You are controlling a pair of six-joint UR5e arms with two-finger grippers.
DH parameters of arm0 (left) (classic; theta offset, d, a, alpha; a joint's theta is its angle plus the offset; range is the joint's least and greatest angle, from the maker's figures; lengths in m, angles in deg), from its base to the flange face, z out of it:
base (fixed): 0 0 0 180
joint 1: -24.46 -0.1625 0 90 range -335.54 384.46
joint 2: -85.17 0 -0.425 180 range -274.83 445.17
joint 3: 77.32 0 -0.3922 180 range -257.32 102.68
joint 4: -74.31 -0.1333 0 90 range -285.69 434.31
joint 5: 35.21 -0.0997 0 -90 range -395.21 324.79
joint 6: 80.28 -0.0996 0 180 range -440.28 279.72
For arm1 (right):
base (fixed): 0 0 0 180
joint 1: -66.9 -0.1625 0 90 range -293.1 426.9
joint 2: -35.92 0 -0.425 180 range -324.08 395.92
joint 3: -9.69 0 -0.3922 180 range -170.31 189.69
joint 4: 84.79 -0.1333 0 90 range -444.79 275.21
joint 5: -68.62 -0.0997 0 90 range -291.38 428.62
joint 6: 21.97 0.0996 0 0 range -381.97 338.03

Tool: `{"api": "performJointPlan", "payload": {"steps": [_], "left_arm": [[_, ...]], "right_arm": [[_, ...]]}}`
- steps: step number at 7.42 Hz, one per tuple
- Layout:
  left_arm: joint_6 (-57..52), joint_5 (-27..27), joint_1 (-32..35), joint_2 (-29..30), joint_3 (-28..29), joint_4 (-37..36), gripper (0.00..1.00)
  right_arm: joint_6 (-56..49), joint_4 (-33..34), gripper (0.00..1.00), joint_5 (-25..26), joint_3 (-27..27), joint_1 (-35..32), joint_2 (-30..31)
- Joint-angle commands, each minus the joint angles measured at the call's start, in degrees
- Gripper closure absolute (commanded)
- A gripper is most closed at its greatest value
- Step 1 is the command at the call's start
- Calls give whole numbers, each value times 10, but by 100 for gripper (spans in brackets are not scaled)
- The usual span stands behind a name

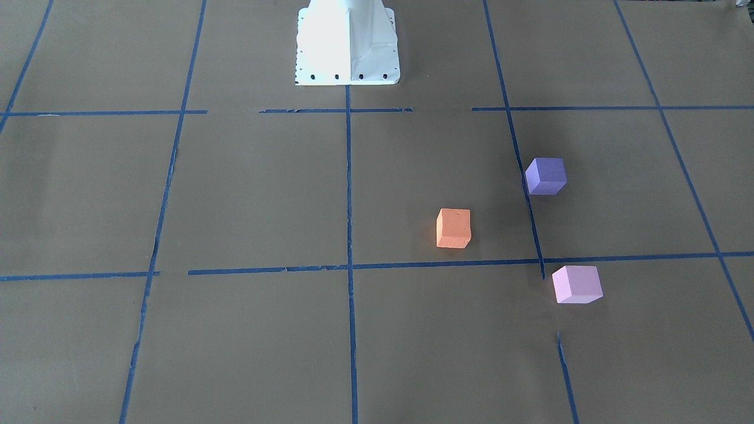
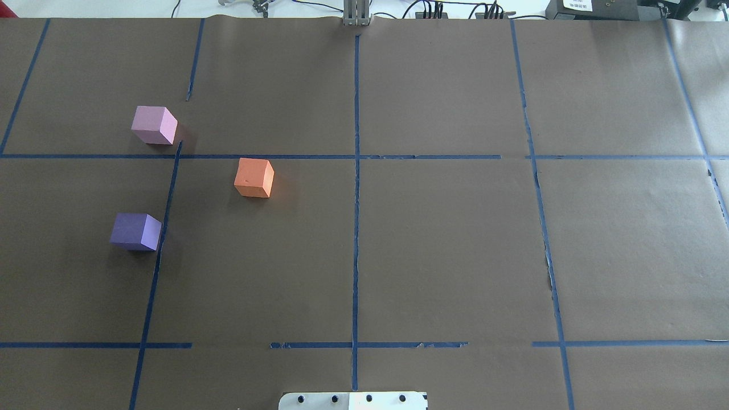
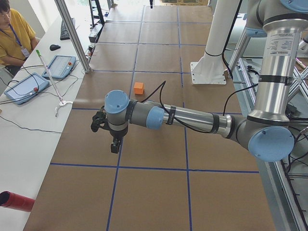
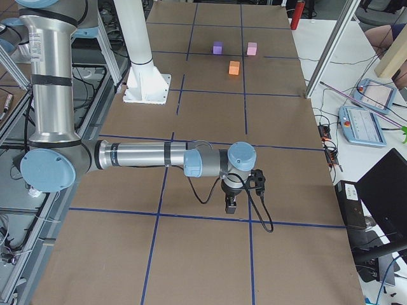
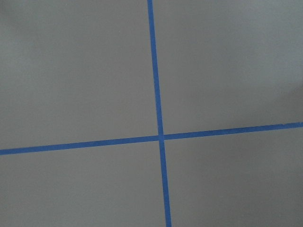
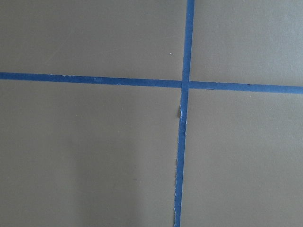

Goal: Arrange blocks in a line

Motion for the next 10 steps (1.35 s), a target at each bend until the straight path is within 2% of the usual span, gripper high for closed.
{"api": "performJointPlan", "payload": {"steps": [1, 2, 5, 7, 10], "left_arm": [[140, -6, -92, 15, -14, 105, 0], [200, -50, -136, 36, -44, 105, 0], [320, -81, -241, 134, -47, 101, 0], [327, -108, -292, 220, -50, -5, 0], [347, -108, -344, 234, -40, -9, 0]], "right_arm": [[0, 0, 0, 0, 0, 0, 0], [0, -1, 0, 0, 0, 0, 0], [0, 0, 0, 0, 0, 0, 0], [0, -1, 0, 0, 0, 0, 0], [0, 0, 0, 0, 0, 0, 0]]}}
